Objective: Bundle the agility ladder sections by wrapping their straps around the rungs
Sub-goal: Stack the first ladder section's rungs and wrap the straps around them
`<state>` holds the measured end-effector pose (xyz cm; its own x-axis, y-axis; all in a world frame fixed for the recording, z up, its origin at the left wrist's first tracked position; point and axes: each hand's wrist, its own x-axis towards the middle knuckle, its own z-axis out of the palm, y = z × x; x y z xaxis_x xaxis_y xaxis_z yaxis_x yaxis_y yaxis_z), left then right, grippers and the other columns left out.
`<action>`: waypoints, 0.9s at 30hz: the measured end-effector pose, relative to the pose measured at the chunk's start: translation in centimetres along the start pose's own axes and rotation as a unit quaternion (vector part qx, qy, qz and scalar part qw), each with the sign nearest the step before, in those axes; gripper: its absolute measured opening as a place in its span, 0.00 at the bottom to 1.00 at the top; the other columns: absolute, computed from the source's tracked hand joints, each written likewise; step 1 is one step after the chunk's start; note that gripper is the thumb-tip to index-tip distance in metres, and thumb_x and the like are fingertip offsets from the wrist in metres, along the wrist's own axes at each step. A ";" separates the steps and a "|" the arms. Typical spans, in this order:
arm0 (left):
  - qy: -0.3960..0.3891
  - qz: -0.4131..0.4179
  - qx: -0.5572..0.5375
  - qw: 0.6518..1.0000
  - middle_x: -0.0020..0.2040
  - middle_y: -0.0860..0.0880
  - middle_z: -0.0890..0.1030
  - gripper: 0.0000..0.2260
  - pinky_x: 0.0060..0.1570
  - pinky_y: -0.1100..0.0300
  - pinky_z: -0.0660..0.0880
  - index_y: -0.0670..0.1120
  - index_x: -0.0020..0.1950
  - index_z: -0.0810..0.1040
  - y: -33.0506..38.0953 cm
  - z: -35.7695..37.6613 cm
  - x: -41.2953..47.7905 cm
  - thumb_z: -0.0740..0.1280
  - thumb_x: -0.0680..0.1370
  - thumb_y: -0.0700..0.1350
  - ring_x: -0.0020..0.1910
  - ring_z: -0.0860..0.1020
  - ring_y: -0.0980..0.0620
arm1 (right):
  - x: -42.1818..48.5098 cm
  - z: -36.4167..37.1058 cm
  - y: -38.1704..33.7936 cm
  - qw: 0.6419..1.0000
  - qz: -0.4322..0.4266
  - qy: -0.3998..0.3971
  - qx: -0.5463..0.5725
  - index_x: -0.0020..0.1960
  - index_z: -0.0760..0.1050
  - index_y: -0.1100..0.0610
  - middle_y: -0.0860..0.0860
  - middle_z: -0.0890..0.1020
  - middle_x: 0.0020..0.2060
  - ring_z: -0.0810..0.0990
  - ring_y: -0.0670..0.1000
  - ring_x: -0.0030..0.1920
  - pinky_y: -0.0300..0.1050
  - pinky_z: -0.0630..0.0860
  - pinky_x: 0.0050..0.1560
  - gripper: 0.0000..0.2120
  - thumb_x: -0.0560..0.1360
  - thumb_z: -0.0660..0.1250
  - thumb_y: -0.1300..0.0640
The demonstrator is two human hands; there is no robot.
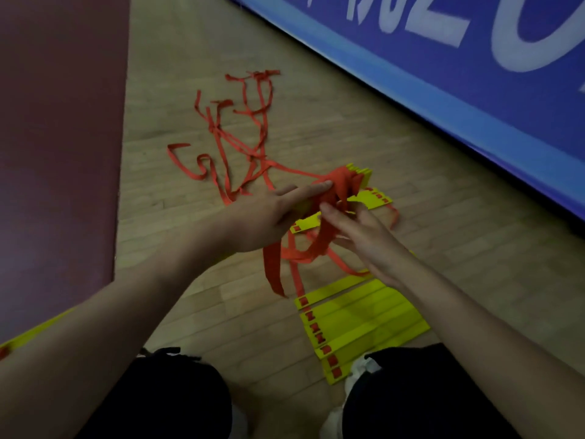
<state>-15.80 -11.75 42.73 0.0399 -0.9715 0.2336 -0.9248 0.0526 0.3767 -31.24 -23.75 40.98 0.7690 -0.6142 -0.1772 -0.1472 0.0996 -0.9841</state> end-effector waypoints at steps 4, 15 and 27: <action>-0.009 -0.052 -0.028 0.998 0.67 0.44 0.72 0.28 0.58 0.53 0.72 0.53 0.77 0.56 -0.4 0.8 -1.1 0.55 0.77 0.45 0.63 0.74 0.43 | 1.0 -0.8 -1.5 0.992 -0.072 0.103 -0.003 0.74 0.61 0.56 0.48 0.69 0.69 0.67 0.44 0.68 0.47 0.64 0.72 0.25 0.81 0.58 0.48; -0.052 -0.117 -0.006 0.992 0.65 0.47 0.74 0.24 0.45 0.65 0.65 0.53 0.77 0.57 -3.0 3.2 -2.3 0.60 0.82 0.46 0.57 0.77 0.45 | 3.3 2.8 3.5 0.974 -0.045 0.106 -0.195 0.75 0.61 0.55 0.57 0.72 0.68 0.70 0.56 0.69 0.49 0.66 0.68 0.24 0.81 0.57 0.49; 0.026 -0.093 -0.076 0.992 0.70 0.46 0.71 0.25 0.57 0.58 0.70 0.49 0.77 0.57 -3.7 3.2 -1.4 0.61 0.82 0.43 0.64 0.73 0.47 | 4.4 3.3 3.9 0.994 0.025 0.100 -0.023 0.51 0.79 0.57 0.54 0.85 0.47 0.83 0.52 0.50 0.53 0.79 0.53 0.30 0.67 0.65 0.31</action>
<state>-13.61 -11.31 38.17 0.2270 -0.9549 0.1915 -0.8322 -0.0880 0.5475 -26.40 -23.49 36.37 0.6209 -0.7537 -0.2154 -0.2138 0.1014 -0.9716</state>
